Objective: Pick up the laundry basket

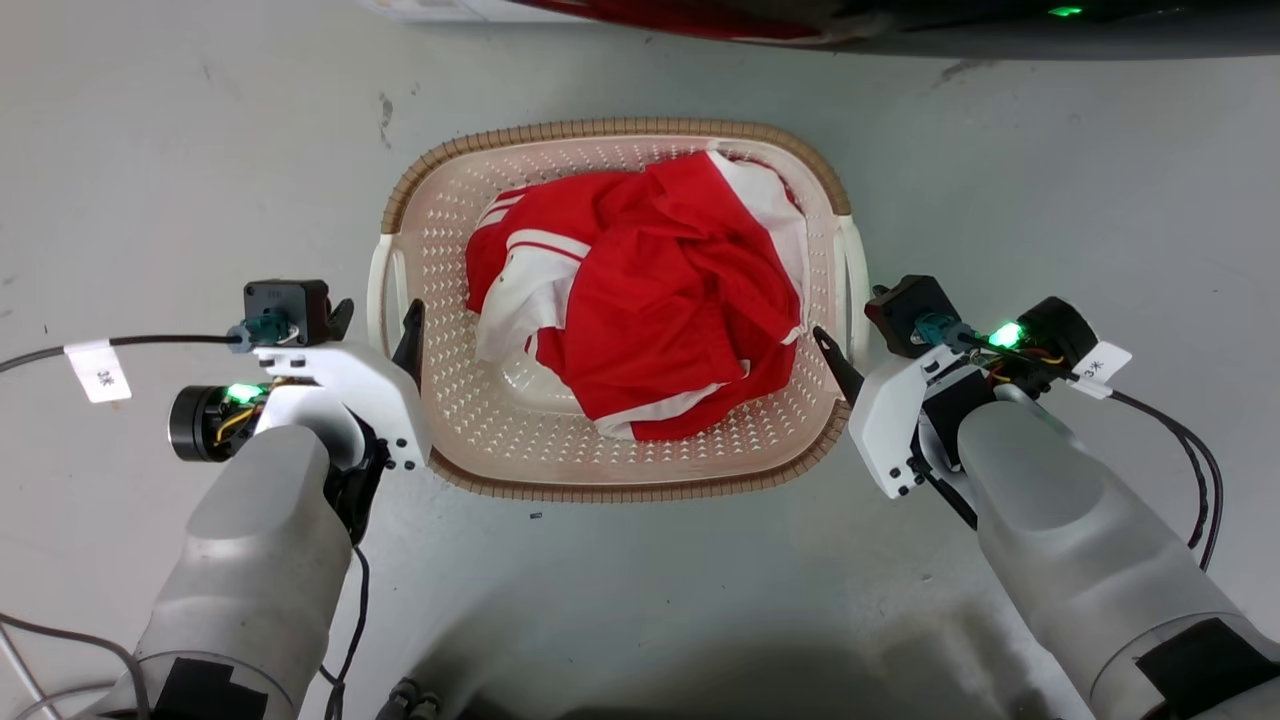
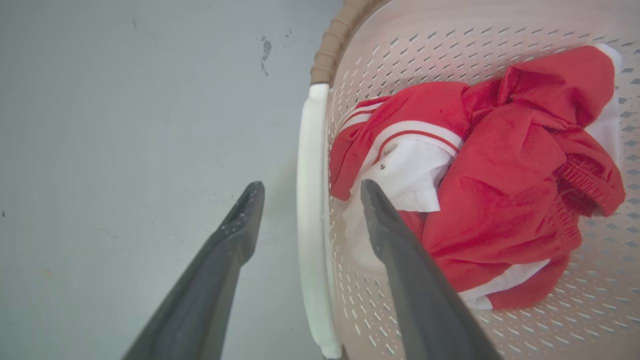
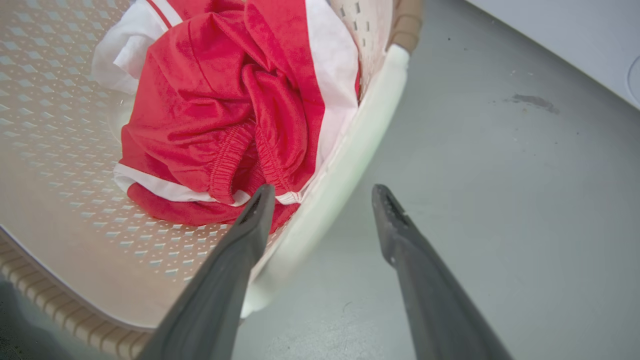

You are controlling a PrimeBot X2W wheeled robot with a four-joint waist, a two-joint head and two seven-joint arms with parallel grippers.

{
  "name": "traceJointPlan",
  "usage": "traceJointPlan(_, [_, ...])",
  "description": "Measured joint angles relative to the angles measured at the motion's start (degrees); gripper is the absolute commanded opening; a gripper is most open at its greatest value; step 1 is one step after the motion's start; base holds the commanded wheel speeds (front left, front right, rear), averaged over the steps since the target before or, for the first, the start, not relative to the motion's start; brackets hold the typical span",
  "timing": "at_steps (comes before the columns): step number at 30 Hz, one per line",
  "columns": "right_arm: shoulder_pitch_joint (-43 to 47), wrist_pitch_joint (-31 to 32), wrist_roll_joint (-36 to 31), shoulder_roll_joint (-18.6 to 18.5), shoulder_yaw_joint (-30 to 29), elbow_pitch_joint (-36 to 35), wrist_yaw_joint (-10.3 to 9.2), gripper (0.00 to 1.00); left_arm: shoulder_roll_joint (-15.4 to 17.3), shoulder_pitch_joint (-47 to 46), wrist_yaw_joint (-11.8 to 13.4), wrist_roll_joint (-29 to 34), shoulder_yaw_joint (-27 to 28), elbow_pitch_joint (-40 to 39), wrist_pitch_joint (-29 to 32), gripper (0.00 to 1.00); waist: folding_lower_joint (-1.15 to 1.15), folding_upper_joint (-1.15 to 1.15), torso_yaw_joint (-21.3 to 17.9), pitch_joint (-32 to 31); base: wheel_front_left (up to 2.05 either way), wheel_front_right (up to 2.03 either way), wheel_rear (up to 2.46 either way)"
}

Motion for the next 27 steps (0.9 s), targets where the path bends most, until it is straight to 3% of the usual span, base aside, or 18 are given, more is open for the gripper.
traceJointPlan(9, [-1.7, 1.1, 0.7, 0.0, 0.2, 1.0, 0.0, 1.0, 0.1, -1.4, 0.0, -3.9, -4.8, 0.6, 1.4, 1.0, 0.0, 0.0, 0.5, 1.9, 0.0, 0.0, 0.0])
traceJointPlan(10, [-1.8, 1.1, 0.7, 0.0, 0.2, 1.1, 0.0, 1.0, 0.1, -1.4, 0.0, -4.3, -5.4, 0.7, 1.8, 0.31, 0.0, 0.0, 0.5, 2.0, 0.0, 0.0, 0.0])
traceJointPlan(11, [-1.9, 1.2, 0.7, 0.0, 0.3, 1.1, 0.0, 0.42, 0.1, -1.4, 0.0, -4.4, -5.9, 0.8, 1.9, 0.0, 0.0, 0.0, 0.5, 2.1, 0.0, 0.0, 0.0])
traceJointPlan(12, [-2.0, 1.3, 0.7, 0.0, 0.3, 1.2, 0.01, 0.1, 0.1, -1.5, 0.0, -4.9, -6.3, 0.8, 2.1, 0.0, 0.0, 0.0, 0.5, 2.1, 0.0, 0.0, 0.0])
traceJointPlan(13, [-2.1, 1.3, 0.8, 0.1, 0.2, 1.2, 0.02, 0.0, 0.2, -1.6, 0.0, -5.3, -6.9, 1.0, 2.8, 0.0, 0.0, 0.0, 0.4, 2.2, 0.0, 0.0, 0.0])
traceJointPlan(27, [-0.2, 3.8, 3.9, 0.0, 2.9, 1.2, -0.12, 0.0, -0.3, -0.2, 0.0, -10.7, -13.4, 1.6, 3.8, 0.0, 0.0, 0.0, 0.2, -2.4, 0.0, 0.0, 0.0])
